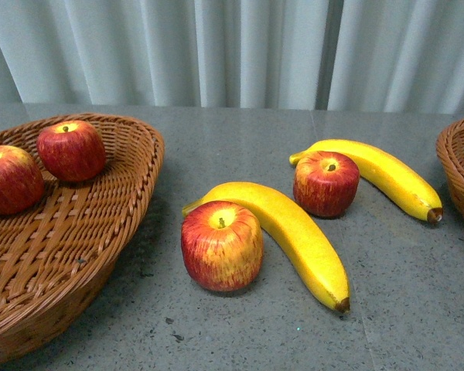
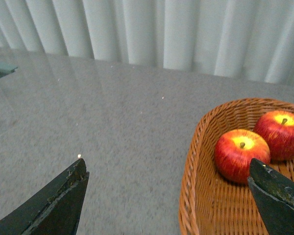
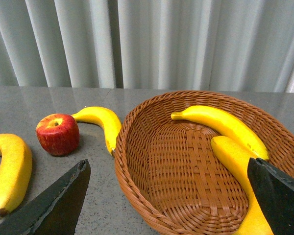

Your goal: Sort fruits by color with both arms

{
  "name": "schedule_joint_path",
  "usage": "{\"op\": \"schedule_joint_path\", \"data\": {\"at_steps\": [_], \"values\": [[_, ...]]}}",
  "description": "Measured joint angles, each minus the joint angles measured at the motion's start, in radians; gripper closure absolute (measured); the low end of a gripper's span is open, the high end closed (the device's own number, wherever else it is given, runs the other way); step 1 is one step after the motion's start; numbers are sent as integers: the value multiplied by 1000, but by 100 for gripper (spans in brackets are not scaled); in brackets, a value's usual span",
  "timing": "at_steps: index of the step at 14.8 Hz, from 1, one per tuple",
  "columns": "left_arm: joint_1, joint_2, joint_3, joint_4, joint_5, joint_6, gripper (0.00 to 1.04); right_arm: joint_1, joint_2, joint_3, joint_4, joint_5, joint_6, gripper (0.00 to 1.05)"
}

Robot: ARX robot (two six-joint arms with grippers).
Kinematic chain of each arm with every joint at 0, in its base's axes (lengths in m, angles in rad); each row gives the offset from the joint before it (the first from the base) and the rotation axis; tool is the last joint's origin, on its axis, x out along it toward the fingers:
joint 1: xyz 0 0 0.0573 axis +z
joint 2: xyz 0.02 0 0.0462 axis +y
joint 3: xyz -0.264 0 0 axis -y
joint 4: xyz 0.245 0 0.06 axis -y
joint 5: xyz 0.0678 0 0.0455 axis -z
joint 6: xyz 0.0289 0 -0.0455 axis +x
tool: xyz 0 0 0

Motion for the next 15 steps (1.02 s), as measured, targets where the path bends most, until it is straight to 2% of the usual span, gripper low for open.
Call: {"op": "schedule_joint_path", "data": {"at_steps": [2,5,9,12,15], "values": [[13,237,159,112,120,60,7,0,0,0,0,0,0,7],[-72,576,417,100,191,145,7,0,0,0,0,0,0,7],[-312,772,596,-17,235,206,7,0,0,0,0,0,0,7],[-494,853,607,-61,267,220,7,0,0,0,0,0,0,7],[-623,901,607,-61,320,235,7,0,0,0,0,0,0,7]]}}
